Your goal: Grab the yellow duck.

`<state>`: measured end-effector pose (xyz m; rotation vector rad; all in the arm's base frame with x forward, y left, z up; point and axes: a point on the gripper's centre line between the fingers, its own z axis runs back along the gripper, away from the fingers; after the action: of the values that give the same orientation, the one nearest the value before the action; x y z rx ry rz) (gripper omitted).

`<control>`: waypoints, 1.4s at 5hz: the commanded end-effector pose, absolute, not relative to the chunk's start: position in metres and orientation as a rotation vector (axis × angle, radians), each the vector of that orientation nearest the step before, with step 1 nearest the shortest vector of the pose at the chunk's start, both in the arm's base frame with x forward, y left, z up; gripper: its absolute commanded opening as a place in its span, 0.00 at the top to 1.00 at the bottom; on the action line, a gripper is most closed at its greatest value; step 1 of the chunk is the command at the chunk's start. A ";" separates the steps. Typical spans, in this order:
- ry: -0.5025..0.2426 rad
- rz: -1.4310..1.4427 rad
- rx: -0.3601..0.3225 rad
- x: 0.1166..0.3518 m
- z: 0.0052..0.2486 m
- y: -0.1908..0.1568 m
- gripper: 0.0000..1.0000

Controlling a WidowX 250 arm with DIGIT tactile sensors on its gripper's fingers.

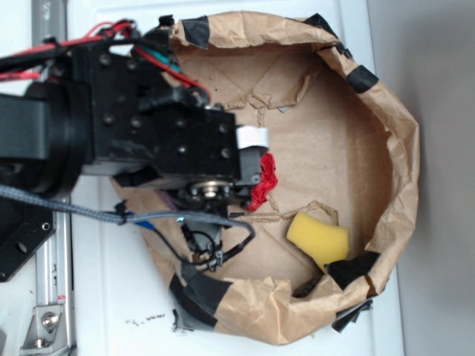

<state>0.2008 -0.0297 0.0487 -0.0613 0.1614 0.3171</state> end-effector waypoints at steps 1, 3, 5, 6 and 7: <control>0.172 0.362 -0.225 0.200 0.040 -0.038 0.00; 0.206 0.327 -0.204 0.197 0.036 -0.048 0.00; 0.249 0.286 -0.108 0.189 0.014 -0.050 0.00; 0.291 0.280 -0.114 0.173 0.000 -0.046 1.00; 0.241 0.257 -0.111 0.171 0.012 -0.049 1.00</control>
<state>0.1840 -0.0513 0.0121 -0.1212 0.2237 0.2753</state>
